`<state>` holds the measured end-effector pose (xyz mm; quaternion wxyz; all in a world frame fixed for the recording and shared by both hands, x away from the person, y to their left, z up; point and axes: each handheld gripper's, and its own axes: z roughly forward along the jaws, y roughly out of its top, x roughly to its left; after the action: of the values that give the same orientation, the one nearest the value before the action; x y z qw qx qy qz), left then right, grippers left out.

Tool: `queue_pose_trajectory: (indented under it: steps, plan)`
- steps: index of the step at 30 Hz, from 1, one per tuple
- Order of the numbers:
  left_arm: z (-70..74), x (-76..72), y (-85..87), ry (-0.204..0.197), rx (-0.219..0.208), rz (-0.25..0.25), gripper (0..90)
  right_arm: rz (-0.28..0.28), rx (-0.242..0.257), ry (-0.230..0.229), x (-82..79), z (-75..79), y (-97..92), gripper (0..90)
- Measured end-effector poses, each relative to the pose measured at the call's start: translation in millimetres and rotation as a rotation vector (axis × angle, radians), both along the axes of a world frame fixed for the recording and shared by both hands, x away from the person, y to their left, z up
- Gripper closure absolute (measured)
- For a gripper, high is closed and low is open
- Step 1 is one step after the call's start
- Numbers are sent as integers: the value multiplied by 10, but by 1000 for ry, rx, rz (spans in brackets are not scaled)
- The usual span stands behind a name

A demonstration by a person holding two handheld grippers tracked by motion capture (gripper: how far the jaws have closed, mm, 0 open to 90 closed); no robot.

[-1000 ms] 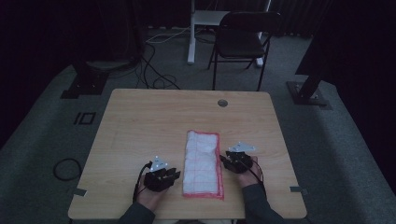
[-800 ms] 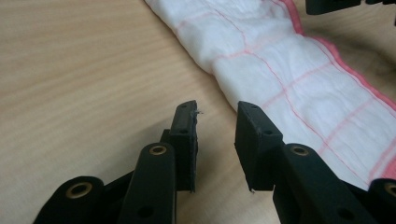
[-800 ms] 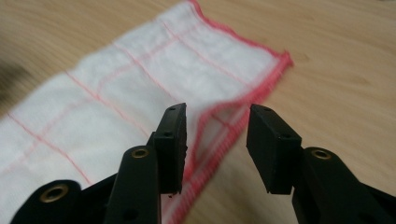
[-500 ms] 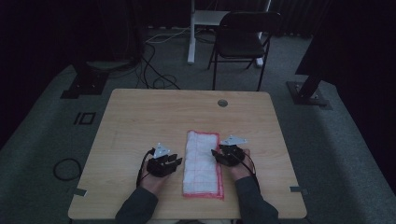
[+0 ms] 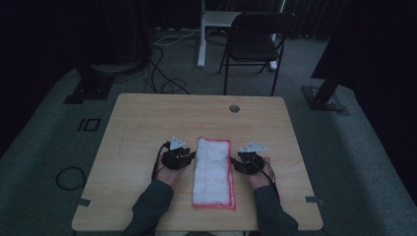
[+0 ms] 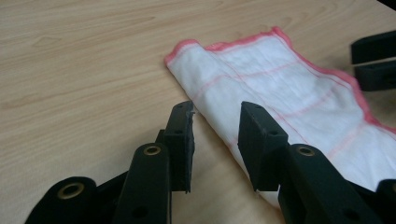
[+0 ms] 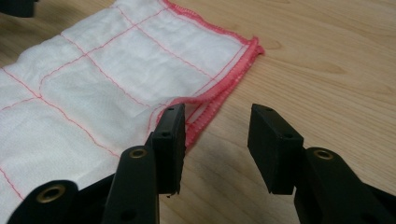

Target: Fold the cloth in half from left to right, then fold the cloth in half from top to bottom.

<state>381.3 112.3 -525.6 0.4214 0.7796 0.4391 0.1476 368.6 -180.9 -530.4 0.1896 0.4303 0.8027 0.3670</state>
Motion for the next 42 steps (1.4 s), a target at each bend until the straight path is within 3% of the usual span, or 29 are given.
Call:
queue_pose_trajectory:
  steps: [6,12,16,27,35,42]
  plan:
    - [-25,156,-56,15,-19,29,635,-11,27,-13,25,43,-41,566]
    - [2,284,-129,14,-8,53,621,-11,24,-31,100,87,-5,571]
    - [17,347,-143,20,-11,72,621,-2,17,-36,169,106,27,627]
    - [-11,415,-191,36,1,84,661,-15,13,-35,363,111,112,680]
    - [-55,451,-265,62,10,78,623,-43,8,-21,556,77,181,664]
    - [-103,487,-284,87,28,103,605,-62,-2,5,688,11,222,625]
